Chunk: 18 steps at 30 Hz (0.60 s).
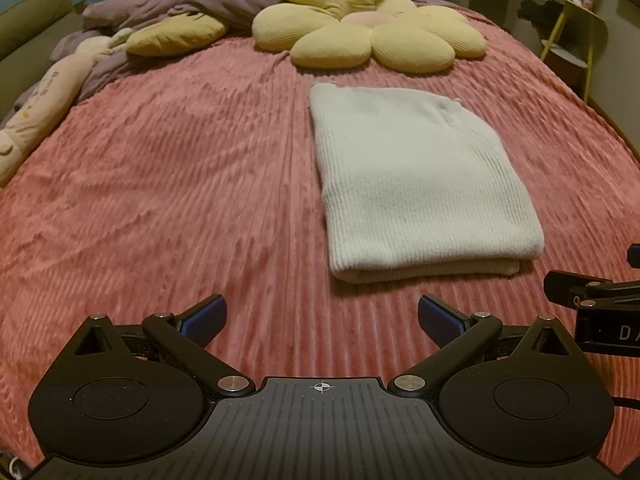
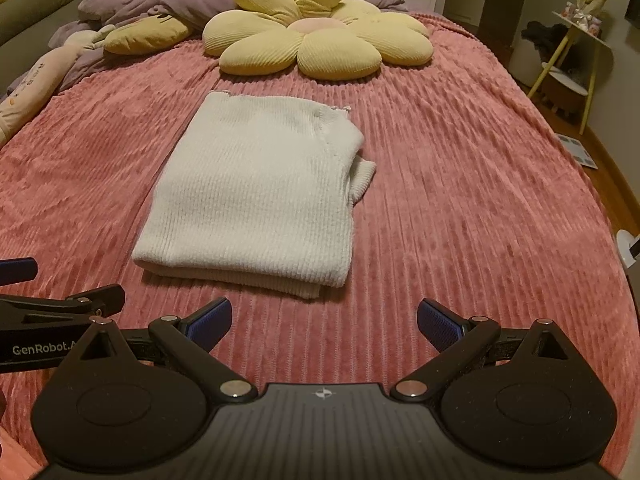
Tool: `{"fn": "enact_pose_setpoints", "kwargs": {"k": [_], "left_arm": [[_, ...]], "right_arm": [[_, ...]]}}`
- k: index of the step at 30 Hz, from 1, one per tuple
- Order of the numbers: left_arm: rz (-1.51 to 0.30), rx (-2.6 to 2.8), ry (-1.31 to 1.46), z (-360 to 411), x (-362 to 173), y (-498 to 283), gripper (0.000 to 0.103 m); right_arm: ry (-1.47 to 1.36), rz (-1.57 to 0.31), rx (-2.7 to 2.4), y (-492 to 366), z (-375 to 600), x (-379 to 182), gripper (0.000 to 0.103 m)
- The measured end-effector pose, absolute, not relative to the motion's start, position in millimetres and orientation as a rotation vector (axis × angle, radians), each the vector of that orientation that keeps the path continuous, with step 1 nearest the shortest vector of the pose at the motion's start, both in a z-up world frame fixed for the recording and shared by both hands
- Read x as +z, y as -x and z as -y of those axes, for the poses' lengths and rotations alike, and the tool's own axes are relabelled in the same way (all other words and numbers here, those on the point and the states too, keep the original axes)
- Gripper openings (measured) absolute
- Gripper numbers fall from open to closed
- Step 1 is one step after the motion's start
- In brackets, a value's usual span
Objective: Fold small clothes
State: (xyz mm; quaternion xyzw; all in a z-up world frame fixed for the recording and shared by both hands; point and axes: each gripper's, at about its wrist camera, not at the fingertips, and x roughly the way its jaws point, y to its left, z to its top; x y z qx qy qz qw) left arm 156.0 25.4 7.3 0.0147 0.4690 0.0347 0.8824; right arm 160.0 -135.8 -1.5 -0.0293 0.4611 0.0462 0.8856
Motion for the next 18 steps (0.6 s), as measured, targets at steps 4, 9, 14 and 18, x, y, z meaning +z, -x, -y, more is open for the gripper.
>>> {"fn": "enact_pose_setpoints", "kwargs": {"k": [4,9,14,18], "left_arm": [[-0.984,0.068,-0.027,-24.9,6.5,-155.8,0.103],[-0.983,0.067,-0.03,-24.7,6.4,-156.6,0.103],[-0.983,0.068,-0.033,-23.2,6.1,-155.8,0.103],[-0.983,0.066,-0.03,-22.4,5.7,-156.0,0.103]], "right_arm": [[0.061,-0.955,0.092,-159.2,136.7,-0.9,0.099],[0.053,-0.956,0.09,-160.0,139.1,-1.1,0.099],[0.055,-0.953,0.095,-159.6,139.1,-1.6,0.099],[0.053,-0.955,0.097,-159.7,140.0,-2.0,0.099]]}}
